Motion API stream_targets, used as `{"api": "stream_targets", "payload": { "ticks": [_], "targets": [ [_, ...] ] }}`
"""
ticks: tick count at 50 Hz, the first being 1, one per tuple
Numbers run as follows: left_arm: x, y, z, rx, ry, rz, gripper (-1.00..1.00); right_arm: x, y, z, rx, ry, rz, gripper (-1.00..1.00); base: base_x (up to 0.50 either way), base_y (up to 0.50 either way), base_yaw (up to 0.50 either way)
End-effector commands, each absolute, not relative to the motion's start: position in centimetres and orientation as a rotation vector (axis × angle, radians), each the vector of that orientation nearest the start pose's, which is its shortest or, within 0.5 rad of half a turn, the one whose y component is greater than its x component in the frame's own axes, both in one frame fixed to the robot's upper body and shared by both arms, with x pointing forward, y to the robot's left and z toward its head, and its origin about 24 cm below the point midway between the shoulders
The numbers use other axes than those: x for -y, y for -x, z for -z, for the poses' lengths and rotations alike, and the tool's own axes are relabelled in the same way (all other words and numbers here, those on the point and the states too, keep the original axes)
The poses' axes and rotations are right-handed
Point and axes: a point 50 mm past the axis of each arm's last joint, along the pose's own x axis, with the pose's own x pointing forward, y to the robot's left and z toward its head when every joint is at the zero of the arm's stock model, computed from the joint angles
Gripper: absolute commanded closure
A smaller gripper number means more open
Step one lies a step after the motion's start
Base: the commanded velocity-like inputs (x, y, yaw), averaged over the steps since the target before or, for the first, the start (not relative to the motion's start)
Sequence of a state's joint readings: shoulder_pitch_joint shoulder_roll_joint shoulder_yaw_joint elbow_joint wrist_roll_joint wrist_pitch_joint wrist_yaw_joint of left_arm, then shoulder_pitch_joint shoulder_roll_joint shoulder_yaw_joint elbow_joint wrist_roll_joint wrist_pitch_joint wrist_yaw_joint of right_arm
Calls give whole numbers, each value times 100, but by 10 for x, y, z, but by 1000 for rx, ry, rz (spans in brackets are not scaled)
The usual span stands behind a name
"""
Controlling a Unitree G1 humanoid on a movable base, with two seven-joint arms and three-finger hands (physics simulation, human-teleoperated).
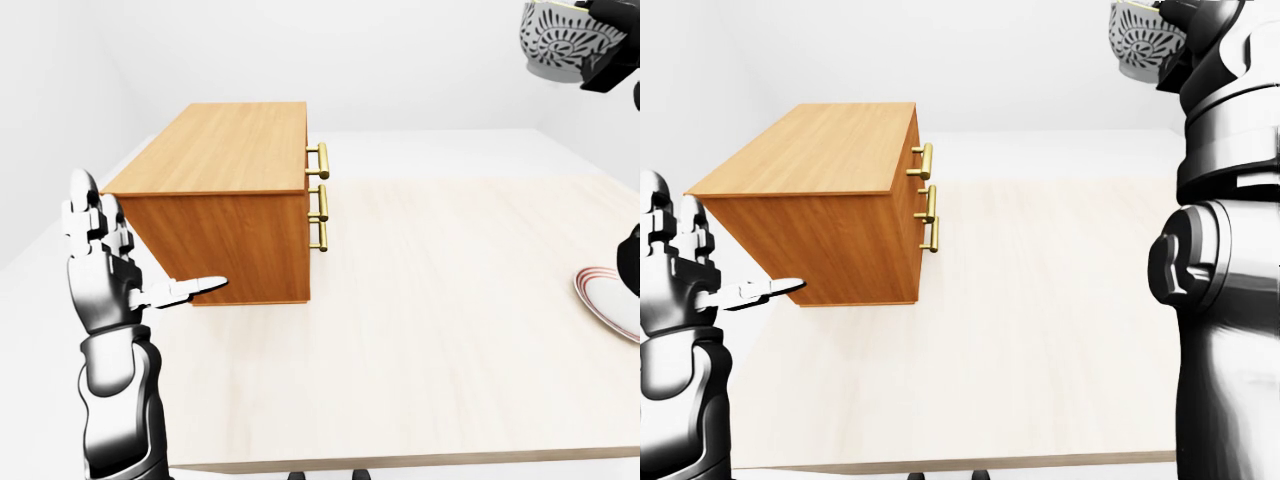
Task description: Put the bowl on top of the cabinet.
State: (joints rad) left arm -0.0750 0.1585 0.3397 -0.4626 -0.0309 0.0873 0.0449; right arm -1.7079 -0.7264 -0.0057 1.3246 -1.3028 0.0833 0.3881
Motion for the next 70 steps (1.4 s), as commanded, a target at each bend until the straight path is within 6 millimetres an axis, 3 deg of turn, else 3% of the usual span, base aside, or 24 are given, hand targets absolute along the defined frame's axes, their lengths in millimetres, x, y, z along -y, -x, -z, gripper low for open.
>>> {"api": "stream_targets", "payload": {
  "ticks": [1,4,5,12,20,29,41,57,70],
  "targets": [
    [-235,-227,-175,512,-119,-293,-100,194,-370,-466,67,1578,374,100,0,0,0],
    [-235,-227,-175,513,-118,-293,-100,168,-370,-472,132,1603,336,100,0,0,0],
    [-235,-227,-176,513,-118,-293,-100,168,-370,-473,134,1604,334,100,0,0,0],
    [-234,-227,-176,515,-114,-288,-100,97,-364,-481,343,1727,226,100,0,0,0],
    [-231,-229,-171,496,-109,-277,-100,38,-358,-473,472,1722,115,100,0,0,0],
    [-232,-227,-172,501,-102,-277,-100,-16,-346,-461,588,1695,-5,100,0,0,0],
    [-230,-228,-170,495,-102,-275,-100,-33,-339,-458,632,1670,-50,100,0,0,0],
    [-230,-228,-167,482,-99,-274,-100,-44,-369,-387,496,1708,-228,100,0,0,0],
    [-229,-231,-162,459,-92,-270,-100,-43,-380,-354,440,1709,-271,100,0,0,0]
  ]
}}
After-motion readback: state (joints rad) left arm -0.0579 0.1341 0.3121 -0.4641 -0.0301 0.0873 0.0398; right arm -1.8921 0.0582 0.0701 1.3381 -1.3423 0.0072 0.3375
